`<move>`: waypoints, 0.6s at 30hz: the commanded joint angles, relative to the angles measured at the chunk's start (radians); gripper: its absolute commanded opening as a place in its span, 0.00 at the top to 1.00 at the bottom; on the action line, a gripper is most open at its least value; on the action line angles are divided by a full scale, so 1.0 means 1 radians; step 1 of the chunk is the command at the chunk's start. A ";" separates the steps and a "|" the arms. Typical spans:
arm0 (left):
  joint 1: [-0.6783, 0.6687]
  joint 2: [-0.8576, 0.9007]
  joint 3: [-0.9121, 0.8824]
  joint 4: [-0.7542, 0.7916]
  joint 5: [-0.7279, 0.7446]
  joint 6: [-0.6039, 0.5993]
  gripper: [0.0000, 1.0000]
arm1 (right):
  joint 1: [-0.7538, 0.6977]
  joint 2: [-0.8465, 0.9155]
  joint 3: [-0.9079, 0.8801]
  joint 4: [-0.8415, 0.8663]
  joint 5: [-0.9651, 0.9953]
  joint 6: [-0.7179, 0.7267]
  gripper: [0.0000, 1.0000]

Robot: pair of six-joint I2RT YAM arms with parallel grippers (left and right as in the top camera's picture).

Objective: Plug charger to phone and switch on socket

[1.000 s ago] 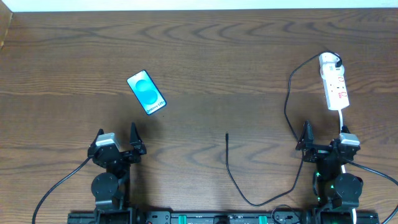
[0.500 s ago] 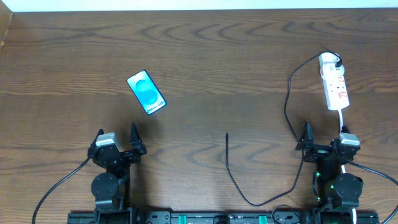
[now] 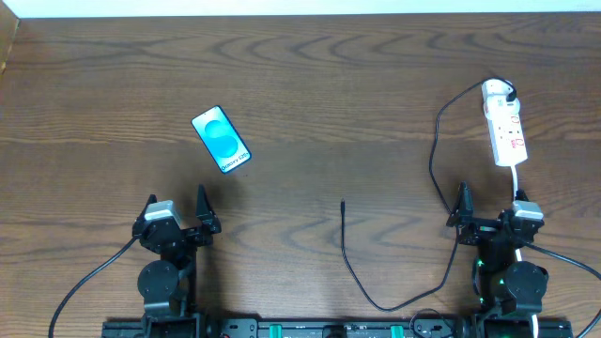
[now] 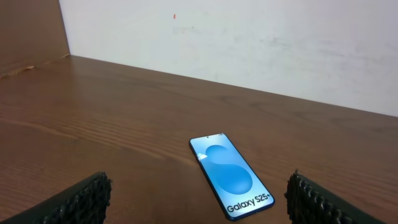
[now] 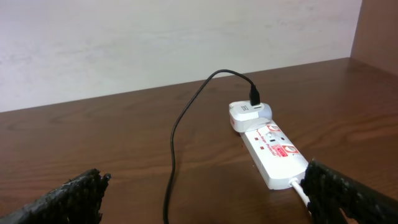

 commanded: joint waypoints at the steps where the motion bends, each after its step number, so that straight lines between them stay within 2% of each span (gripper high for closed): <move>1: 0.005 -0.004 -0.021 -0.036 0.010 0.005 0.10 | 0.008 -0.006 -0.001 -0.004 0.012 -0.009 0.01; 9: 0.005 -0.004 -0.009 -0.048 0.025 -0.003 0.10 | 0.008 -0.006 -0.001 -0.003 0.012 -0.009 0.01; 18: 0.005 0.051 0.134 -0.192 0.024 -0.003 0.10 | 0.008 -0.006 -0.001 -0.003 0.012 -0.010 0.01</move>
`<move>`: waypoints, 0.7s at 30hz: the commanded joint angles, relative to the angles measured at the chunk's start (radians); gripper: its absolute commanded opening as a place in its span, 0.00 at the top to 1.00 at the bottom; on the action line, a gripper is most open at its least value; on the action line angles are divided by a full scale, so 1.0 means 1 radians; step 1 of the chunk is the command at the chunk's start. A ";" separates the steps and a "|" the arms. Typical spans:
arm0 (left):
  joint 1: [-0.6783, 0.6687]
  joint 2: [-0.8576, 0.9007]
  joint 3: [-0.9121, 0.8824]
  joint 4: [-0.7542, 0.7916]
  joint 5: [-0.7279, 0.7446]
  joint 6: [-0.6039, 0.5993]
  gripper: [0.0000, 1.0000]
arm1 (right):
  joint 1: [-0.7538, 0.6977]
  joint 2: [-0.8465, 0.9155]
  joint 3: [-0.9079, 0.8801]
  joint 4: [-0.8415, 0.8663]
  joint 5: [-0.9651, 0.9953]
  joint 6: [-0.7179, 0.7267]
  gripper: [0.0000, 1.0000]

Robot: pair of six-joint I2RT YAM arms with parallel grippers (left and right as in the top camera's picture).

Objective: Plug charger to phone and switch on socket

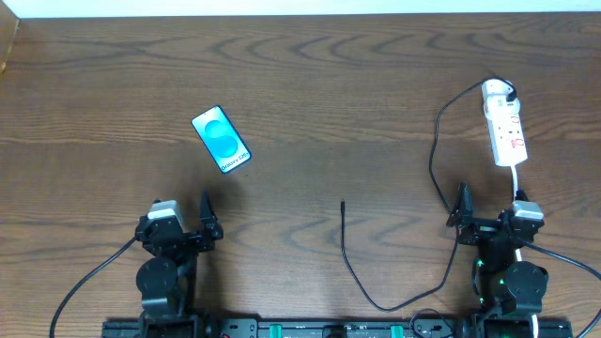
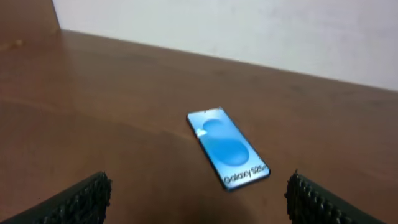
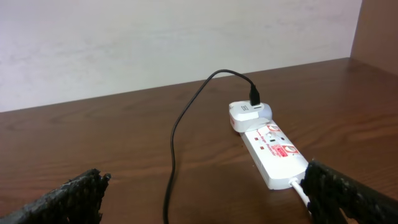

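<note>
The phone (image 1: 221,141) lies face up at the left, its screen lit blue; in the left wrist view the phone (image 2: 227,149) is ahead of my open left gripper (image 2: 198,200), well apart from it. The white power strip (image 1: 504,131) lies at the far right with a white charger (image 3: 249,115) plugged into its far end. A black cable (image 1: 437,160) runs from the charger to a loose plug end (image 1: 343,204) mid-table. My left gripper (image 1: 180,218) and right gripper (image 1: 488,211) stand open near the front edge, holding nothing. In the right wrist view my right gripper (image 3: 205,200) faces the strip (image 3: 273,152).
The strip's own white lead (image 1: 517,183) runs toward the right arm. The black cable loops forward near the front edge (image 1: 385,305). A pale wall (image 3: 155,43) stands behind the brown wooden table (image 1: 310,75).
My left gripper has shifted slightly, and the phone now sits a little higher and blurred in its wrist view. The right arm, phone, cable and strip have not moved.
</note>
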 commanded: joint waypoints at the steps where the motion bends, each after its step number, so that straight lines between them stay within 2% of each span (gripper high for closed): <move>1: 0.005 0.048 0.083 -0.035 -0.005 -0.002 0.10 | 0.008 -0.006 -0.001 -0.003 0.012 -0.009 0.01; 7: 0.005 0.180 0.209 -0.051 -0.006 -0.013 0.10 | 0.008 -0.006 -0.001 -0.003 0.012 -0.010 0.01; 16: 0.005 0.494 0.452 -0.132 -0.009 -0.099 0.10 | 0.008 -0.006 -0.001 -0.003 0.012 -0.009 0.01; 19: 0.005 0.624 0.570 -0.233 -0.009 -0.173 0.10 | 0.008 -0.006 -0.001 -0.003 0.012 -0.010 0.01; 21: 0.005 0.736 0.701 -0.357 -0.008 -0.222 0.10 | 0.008 -0.006 -0.001 -0.003 0.012 -0.009 0.01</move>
